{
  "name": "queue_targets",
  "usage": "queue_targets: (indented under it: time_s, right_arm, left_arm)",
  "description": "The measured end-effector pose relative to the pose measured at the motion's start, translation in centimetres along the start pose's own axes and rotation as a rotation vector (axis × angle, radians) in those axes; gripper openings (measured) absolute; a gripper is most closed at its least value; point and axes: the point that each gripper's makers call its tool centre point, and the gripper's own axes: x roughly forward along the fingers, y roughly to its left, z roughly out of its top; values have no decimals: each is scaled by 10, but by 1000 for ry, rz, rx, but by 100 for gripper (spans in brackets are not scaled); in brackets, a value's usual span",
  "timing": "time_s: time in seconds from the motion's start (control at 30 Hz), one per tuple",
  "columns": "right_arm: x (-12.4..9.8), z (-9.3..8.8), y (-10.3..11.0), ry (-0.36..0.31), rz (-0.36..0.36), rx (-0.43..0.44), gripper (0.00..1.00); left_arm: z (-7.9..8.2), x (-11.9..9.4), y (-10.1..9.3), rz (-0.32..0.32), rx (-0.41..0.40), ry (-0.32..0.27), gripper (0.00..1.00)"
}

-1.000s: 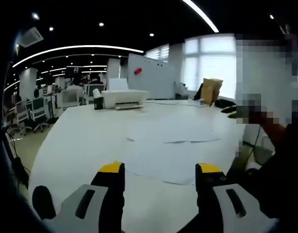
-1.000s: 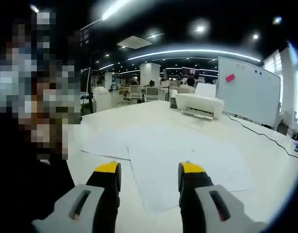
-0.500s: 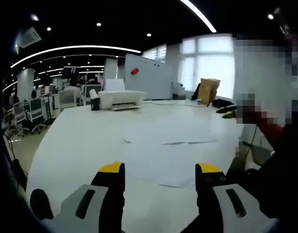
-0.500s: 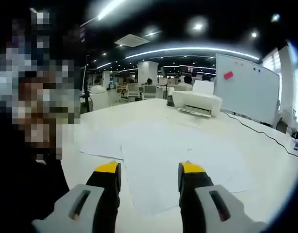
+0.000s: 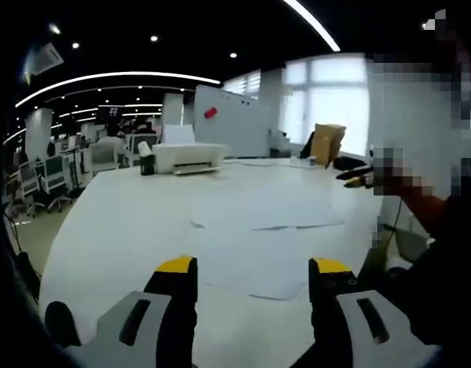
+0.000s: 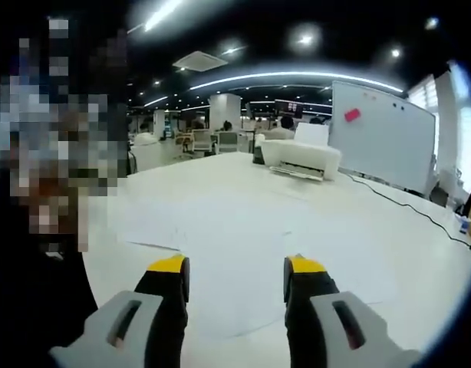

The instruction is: Organize the stack of printing papers by aligning and flattening the scattered papers on the table

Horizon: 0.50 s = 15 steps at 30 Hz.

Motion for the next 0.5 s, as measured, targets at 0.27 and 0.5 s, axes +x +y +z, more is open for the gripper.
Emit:
queue_targets:
  time_s: [0.27,0.5]
  right_arm:
    - [3,-5,-14,8,-44,19,46]
    - [6,-8,-24,16,-72,33,46]
  left_arm:
    - [1,2,-1,-4,-1,-3,61]
    - [0,2,-2,-8,-3,-3,61]
